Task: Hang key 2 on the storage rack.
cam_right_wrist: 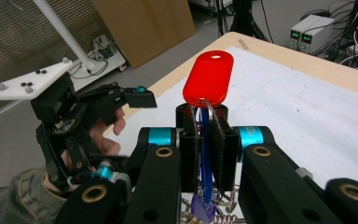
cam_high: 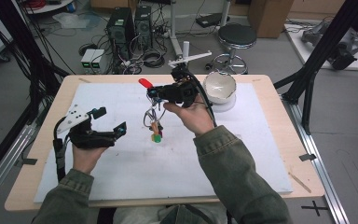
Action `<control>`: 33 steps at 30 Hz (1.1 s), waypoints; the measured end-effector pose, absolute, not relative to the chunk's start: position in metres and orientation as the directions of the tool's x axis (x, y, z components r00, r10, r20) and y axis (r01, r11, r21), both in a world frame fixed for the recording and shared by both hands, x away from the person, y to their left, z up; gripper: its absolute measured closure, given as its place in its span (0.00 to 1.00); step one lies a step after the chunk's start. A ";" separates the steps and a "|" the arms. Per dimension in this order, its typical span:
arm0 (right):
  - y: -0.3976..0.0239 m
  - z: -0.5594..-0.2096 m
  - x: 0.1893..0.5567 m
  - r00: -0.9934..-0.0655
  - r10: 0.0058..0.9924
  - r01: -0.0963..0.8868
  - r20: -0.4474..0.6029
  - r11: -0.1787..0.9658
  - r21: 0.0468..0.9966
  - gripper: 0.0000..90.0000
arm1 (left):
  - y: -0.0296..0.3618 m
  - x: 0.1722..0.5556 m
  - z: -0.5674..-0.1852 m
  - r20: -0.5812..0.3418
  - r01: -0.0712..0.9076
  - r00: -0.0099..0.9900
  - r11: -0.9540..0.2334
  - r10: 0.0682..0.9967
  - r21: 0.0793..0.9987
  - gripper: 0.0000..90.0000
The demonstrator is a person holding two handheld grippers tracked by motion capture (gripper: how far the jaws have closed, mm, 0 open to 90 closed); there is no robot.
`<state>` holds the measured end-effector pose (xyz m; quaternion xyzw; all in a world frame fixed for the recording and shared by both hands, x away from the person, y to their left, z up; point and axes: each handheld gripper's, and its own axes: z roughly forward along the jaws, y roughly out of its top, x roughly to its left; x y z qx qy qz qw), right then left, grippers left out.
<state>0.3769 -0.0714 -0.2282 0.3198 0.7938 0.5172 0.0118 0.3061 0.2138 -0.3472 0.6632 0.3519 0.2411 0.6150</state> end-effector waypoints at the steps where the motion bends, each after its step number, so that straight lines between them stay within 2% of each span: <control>1: -0.070 -0.228 0.376 -0.799 0.515 0.492 0.312 0.259 0.831 0.93 | 0.213 0.306 -0.347 -0.108 0.167 0.641 0.000 0.760 0.986 0.02; 11: -0.056 -0.231 0.375 -0.805 0.502 0.492 0.318 0.263 0.830 0.93 | 0.203 0.303 -0.345 -0.115 0.161 0.672 0.007 0.731 0.987 0.02; 25: -0.042 -0.235 0.374 -0.803 0.475 0.512 0.361 0.240 0.825 0.93 | 0.199 0.305 -0.345 -0.202 0.227 0.707 0.054 0.678 0.972 0.04; 29: -0.039 -0.237 0.374 -0.801 0.472 0.518 0.368 0.238 0.822 0.93 | 0.197 0.303 -0.345 -0.199 0.223 0.700 0.055 0.686 0.973 0.15; 33: -0.038 -0.238 0.373 -0.801 0.469 0.519 0.371 0.236 0.821 0.93 | 0.199 0.302 -0.346 -0.217 0.230 0.692 0.074 0.689 0.970 0.37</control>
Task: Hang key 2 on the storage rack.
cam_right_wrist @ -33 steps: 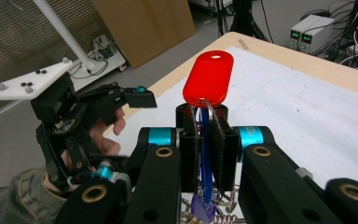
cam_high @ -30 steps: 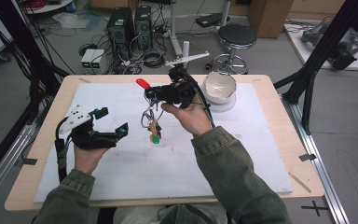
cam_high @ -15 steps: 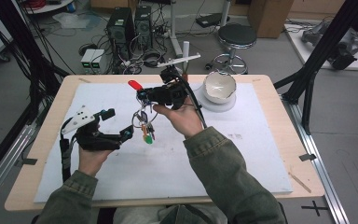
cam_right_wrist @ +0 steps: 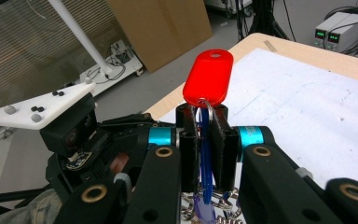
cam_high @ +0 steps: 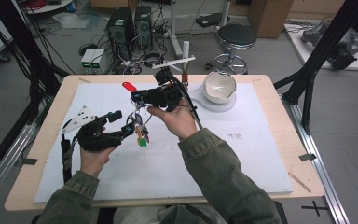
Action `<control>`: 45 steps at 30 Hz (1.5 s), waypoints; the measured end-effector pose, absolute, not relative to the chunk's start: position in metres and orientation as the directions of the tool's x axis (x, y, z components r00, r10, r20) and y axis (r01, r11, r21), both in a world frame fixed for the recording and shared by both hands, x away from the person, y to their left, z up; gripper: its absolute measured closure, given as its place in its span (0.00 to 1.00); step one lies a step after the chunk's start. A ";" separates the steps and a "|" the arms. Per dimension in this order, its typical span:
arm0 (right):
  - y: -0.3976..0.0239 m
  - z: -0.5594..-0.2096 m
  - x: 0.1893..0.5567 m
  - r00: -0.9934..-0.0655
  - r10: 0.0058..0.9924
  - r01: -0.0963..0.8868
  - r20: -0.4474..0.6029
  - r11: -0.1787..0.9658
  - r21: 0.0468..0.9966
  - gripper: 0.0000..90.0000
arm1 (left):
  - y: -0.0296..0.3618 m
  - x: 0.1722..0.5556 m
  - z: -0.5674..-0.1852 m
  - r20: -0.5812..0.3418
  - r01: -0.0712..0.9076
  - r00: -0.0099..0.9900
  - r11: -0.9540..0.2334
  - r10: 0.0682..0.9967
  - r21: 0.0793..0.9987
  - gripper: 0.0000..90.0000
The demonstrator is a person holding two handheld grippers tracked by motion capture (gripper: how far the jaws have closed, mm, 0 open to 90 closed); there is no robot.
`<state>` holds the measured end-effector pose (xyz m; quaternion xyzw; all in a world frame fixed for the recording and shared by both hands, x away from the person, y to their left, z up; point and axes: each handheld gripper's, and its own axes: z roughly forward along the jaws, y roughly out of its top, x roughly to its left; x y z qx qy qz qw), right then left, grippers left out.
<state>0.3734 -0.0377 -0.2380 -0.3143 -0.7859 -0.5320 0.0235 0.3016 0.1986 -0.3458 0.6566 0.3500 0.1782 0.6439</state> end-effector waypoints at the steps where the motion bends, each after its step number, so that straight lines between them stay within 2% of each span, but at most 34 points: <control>1: -0.038 -0.238 0.373 -0.800 0.469 0.521 0.374 0.234 0.821 0.93 | 0.199 0.302 -0.346 -0.225 0.235 0.697 0.079 0.681 0.969 0.45; 4: -0.037 -0.240 0.374 -0.794 0.464 0.533 0.391 0.224 0.816 0.93 | 0.200 0.303 -0.347 -0.255 0.258 0.715 0.093 0.651 0.962 0.67; 7: -0.035 -0.242 0.374 -0.792 0.468 0.537 0.393 0.226 0.813 0.93 | 0.199 0.304 -0.349 -0.281 0.283 0.736 0.097 0.615 0.954 0.85; 9: -0.034 -0.244 0.374 -0.790 0.475 0.538 0.388 0.233 0.810 0.92 | 0.198 0.304 -0.349 -0.254 0.268 0.742 0.073 0.621 0.961 0.92; 12: -0.035 -0.248 0.376 -0.786 0.480 0.540 0.389 0.228 0.810 0.92 | 0.195 0.302 -0.350 -0.212 0.244 0.750 0.036 0.626 0.969 0.94; 18: -0.040 -0.259 0.379 -0.777 0.480 0.558 0.407 0.228 0.798 0.91 | 0.192 0.302 -0.352 -0.206 0.258 0.757 0.007 0.620 0.966 0.97; 26: -0.051 -0.264 0.381 -0.757 0.503 0.572 0.418 0.199 0.796 0.71 | 0.192 0.303 -0.352 -0.210 0.268 0.751 0.002 0.625 0.963 0.97; 29: -0.057 -0.266 0.382 -0.746 0.520 0.574 0.416 0.185 0.798 0.67 | 0.192 0.303 -0.353 -0.224 0.280 0.751 0.007 0.621 0.960 0.97; 31: -0.061 -0.269 0.382 -0.734 0.535 0.581 0.418 0.175 0.795 0.61 | 0.192 0.304 -0.352 -0.217 0.275 0.750 0.003 0.625 0.961 0.97; 37: -0.076 -0.276 0.384 -0.679 0.606 0.606 0.414 0.145 0.782 0.33 | 0.196 0.304 -0.352 -0.218 0.271 0.739 0.014 0.638 0.962 0.96; 44: -0.090 -0.282 0.380 -0.634 0.682 0.604 0.364 0.143 0.784 0.13 | 0.199 0.306 -0.353 -0.230 0.284 0.725 0.022 0.649 0.958 0.96; 45: -0.092 -0.284 0.380 -0.632 0.686 0.605 0.360 0.146 0.782 0.13 | 0.199 0.305 -0.353 -0.230 0.285 0.722 0.023 0.653 0.958 0.96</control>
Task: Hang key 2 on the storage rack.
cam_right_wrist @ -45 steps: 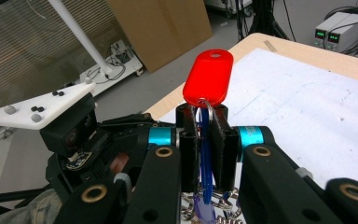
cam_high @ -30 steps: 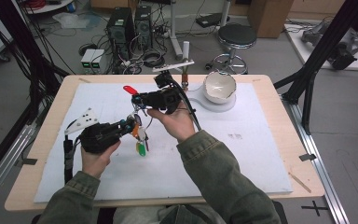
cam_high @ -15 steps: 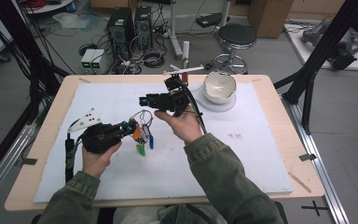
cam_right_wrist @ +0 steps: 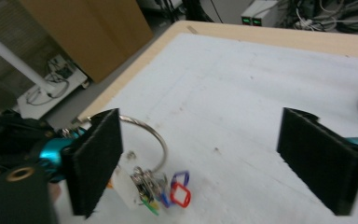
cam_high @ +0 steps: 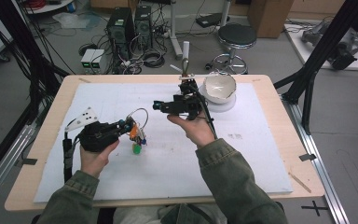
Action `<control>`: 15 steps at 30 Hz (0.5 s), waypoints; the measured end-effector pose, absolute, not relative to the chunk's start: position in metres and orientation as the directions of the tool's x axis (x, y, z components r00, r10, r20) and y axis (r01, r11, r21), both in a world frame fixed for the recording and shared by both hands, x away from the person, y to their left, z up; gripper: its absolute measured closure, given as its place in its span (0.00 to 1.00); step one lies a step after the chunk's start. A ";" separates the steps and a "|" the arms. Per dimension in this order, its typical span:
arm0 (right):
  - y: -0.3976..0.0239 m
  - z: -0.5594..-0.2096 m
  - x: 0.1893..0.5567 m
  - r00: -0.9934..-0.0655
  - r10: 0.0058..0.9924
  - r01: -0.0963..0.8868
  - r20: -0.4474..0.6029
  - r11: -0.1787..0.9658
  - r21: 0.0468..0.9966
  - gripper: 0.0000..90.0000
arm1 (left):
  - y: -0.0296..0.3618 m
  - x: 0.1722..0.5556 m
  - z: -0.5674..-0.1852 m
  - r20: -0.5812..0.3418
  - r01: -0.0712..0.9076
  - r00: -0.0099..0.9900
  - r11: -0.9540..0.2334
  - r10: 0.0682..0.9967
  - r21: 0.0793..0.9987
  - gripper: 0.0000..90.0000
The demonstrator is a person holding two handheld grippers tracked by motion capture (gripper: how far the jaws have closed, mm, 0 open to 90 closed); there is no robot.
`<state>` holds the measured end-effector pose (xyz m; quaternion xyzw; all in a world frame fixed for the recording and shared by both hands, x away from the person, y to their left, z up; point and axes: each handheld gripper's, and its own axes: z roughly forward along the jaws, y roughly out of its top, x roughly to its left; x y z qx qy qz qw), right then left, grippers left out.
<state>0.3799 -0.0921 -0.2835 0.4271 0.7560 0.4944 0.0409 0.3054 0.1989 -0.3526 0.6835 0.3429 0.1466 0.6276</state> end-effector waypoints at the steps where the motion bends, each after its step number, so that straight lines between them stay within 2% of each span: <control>1: -0.094 -0.285 0.380 -0.631 0.689 0.605 0.357 0.148 0.783 0.12 | 0.200 0.305 -0.353 -0.228 0.285 0.719 0.021 0.657 0.958 0.96; 4: -0.103 -0.289 0.377 -0.633 0.699 0.588 0.334 0.152 0.795 0.09 | 0.202 0.305 -0.354 -0.234 0.288 0.711 0.028 0.663 0.957 0.96; 5: -0.107 -0.291 0.375 -0.636 0.702 0.578 0.320 0.159 0.800 0.01 | 0.203 0.305 -0.354 -0.235 0.289 0.706 0.031 0.669 0.957 0.96; 8: -0.119 -0.298 0.369 -0.646 0.712 0.556 0.274 0.193 0.808 0.01 | 0.207 0.305 -0.354 -0.243 0.293 0.696 0.042 0.676 0.955 0.96; 15: -0.154 -0.314 0.363 -0.611 0.745 0.552 0.269 0.156 0.819 0.01 | 0.217 0.305 -0.351 -0.249 0.291 0.677 0.059 0.693 0.955 0.96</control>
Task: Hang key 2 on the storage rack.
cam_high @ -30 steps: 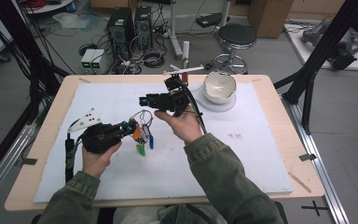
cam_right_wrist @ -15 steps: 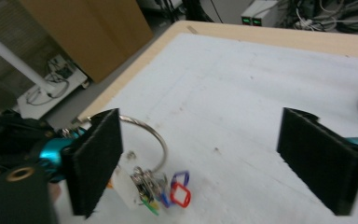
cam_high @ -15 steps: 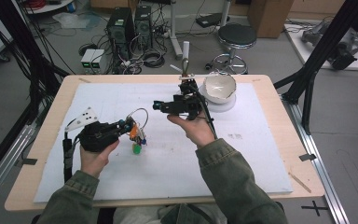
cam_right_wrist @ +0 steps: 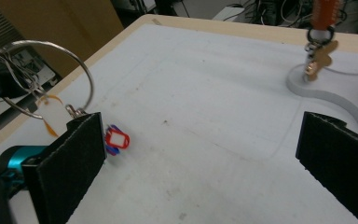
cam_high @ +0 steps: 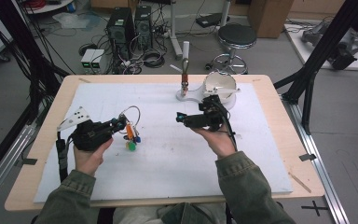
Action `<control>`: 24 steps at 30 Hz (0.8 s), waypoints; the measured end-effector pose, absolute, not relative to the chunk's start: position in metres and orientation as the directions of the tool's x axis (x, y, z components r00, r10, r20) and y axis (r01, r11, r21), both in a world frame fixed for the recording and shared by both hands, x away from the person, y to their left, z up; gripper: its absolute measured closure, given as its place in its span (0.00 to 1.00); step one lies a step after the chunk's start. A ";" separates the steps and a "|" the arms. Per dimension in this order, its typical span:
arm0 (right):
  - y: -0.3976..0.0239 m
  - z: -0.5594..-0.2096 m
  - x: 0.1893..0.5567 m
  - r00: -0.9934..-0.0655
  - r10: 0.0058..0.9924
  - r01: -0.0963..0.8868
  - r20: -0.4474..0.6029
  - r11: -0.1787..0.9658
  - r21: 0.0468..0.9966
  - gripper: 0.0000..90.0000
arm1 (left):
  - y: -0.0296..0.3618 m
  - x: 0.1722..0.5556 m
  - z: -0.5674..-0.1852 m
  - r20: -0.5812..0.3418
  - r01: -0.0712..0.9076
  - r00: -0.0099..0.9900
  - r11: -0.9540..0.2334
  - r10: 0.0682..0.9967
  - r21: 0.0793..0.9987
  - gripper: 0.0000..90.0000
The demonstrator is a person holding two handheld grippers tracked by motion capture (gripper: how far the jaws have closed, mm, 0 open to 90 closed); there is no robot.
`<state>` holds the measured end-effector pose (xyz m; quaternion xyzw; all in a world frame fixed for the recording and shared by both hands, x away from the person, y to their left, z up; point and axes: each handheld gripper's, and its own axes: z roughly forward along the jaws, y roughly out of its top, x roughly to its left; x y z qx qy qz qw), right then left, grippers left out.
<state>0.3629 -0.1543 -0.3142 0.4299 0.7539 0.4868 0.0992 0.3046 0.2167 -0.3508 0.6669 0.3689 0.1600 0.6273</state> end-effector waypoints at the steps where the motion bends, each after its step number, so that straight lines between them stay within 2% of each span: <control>1: -0.159 -0.315 0.362 -0.608 0.747 0.554 0.270 0.155 0.818 0.01 | 0.217 0.304 -0.350 -0.251 0.291 0.672 0.063 0.697 0.955 0.96; 15: -0.219 -0.325 0.350 -0.555 0.786 0.512 0.271 0.067 0.856 0.01 | 0.226 0.307 -0.345 -0.244 0.283 0.645 0.069 0.724 0.957 0.96; 24: -0.232 -0.333 0.348 -0.537 0.797 0.514 0.278 0.048 0.856 0.01 | 0.236 0.313 -0.333 -0.213 0.263 0.634 0.052 0.744 0.963 0.96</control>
